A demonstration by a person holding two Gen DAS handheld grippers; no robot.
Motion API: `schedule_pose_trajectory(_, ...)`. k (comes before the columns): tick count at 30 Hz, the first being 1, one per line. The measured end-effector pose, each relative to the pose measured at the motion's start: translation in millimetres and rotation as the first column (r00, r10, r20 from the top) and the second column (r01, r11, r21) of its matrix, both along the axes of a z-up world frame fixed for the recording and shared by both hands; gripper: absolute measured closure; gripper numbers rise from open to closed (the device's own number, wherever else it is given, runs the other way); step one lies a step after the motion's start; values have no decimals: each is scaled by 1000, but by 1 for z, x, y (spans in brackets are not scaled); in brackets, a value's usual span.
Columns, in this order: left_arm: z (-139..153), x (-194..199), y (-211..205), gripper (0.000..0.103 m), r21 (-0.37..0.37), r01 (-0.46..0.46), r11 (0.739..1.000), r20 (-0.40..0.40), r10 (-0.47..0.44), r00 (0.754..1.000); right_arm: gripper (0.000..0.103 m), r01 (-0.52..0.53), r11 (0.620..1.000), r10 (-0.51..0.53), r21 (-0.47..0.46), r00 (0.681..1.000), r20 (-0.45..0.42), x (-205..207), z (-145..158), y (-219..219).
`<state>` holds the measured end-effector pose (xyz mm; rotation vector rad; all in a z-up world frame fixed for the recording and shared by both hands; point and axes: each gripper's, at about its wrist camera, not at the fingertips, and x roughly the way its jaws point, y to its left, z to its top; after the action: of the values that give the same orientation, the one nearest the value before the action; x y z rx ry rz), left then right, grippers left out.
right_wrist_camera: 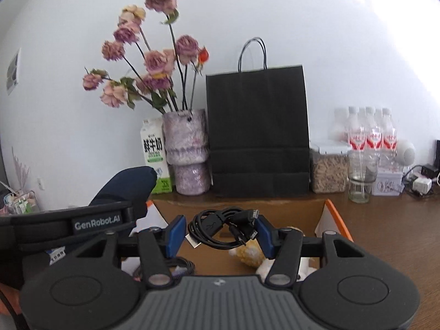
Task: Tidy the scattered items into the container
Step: 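Carry the USB cable and navy case over the box with both tools, then open both tools to drop the USB cable and navy case into the box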
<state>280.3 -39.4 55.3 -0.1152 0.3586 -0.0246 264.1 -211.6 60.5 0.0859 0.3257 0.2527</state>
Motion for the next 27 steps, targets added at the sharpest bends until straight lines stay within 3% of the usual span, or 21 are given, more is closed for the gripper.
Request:
schedule_pose_trajectory(6,-9,2,-2,38,18,4,1000,-24,-4,1000,49,7,1000,-7,-19,1000,-30,4,-12,0)
schedule_pose_trajectory(24,-15,5,-9,36,59,15,998,-46,-13,999,49,7,1000,-8,-31,1000,-27,0,-12,0)
schedule_pose_trajectory(26,-14,3,-8,22,57,1,998,-28,0,1000,47,7,999,-8,-33,1000,-30,-1,-12,-1)
schedule_pose_trajectory(27,-12,0,-6,15,59,-24,998,-2,25,1000,40,12,999,-13,-30,1000,-26,-2,-12,-2)
